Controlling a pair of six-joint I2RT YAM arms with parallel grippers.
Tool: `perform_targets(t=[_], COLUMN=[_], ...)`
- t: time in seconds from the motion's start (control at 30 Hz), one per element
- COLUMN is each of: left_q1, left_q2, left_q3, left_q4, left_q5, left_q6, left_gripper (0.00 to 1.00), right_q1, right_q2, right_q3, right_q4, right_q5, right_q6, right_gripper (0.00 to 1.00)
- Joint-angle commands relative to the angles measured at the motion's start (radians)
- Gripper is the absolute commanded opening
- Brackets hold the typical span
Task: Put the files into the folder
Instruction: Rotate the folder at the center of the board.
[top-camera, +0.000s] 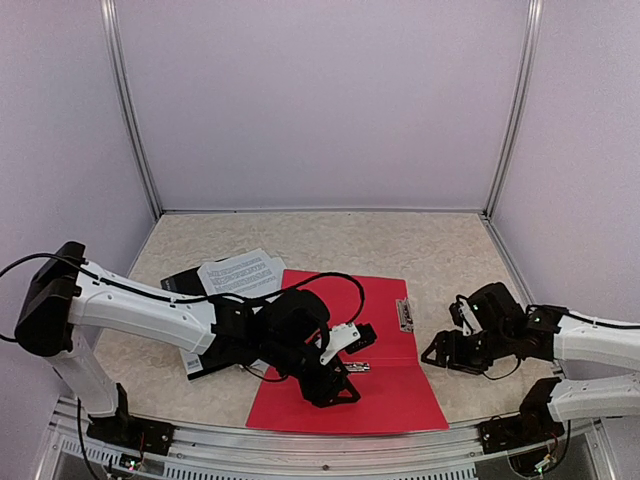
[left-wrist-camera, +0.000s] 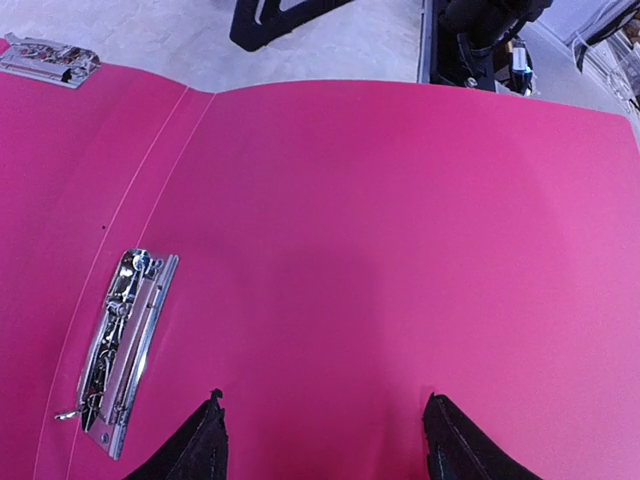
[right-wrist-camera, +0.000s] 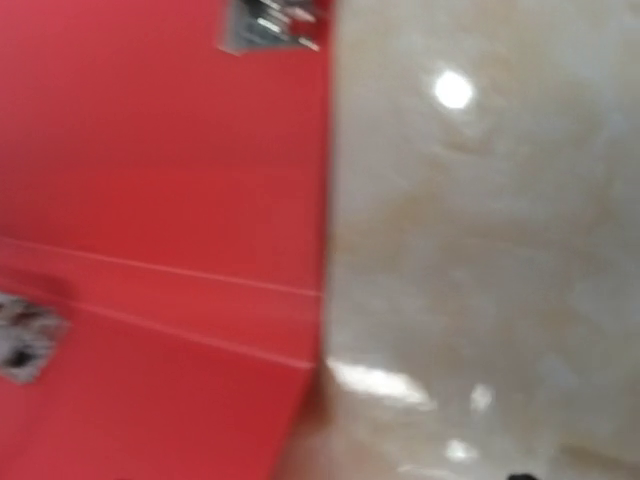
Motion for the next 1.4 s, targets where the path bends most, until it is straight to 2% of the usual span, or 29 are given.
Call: perform_targets(t=[0.0,0.17,0.4,0.63,0.73,0.83,1.03,1.1,1.13,1.2,1.37], left_q1=[0.008,0.003,-0.012,-0.018,-0.019,-0.020,-0.018,-0.018,-0.017,-0.013,-0.007], left_q2=[0.016,0.061,0.103,0.111,0.102,0.099,0.100,0.100,0.098,0.090,0.050], left_q3=[0.009,0.011,0.012,0.013,0.013,0.014,0.019,0.023,0.023,0.023,0.017], left_q4=[0.027,0.040,0.035,0.031,0.035,0.033,0.021,0.018,0.017,0.016,0.002], left_q5=[-0.058,-0.112,-0.160,-0.191,-0.197,-0.209,-0.270,-0.279,-0.303,-0.303,-0.314], left_q6=[-0.035,-0.031,-0.017,-0.015,-0.016,-0.011,-0.014,-0.018,-0.021,-0.029,-0.040], left_gripper=[0.64,0.64,0.64,0.63,0.63,0.63,0.63,0.63,0.62,0.62,0.62], right_q1=[0.032,0.081,0.215,0.279,0.286,0.289,0.286,0.282,0.281,0.271,0.236], right_q2=[0.102,0.111,0.075,0.171,0.181,0.165,0.077,0.071,0.075,0.093,0.132], right_q3=[0.026,-0.015,-0.088,-0.077,-0.087,-0.109,-0.105,-0.090,-0.080,-0.049,0.059], right_q4=[0.074,0.167,0.293,0.335,0.345,0.349,0.279,0.254,0.240,0.208,0.077], right_q5=[0.016,-0.042,-0.016,0.014,0.026,0.037,0.109,0.130,0.137,0.152,0.222], right_q6=[-0.027,0.068,0.288,0.331,0.341,0.359,0.376,0.365,0.354,0.326,0.227], right_gripper=[0.78,0.76,0.73,0.72,0.68,0.57,0.26,0.16,0.07,0.00,0.00])
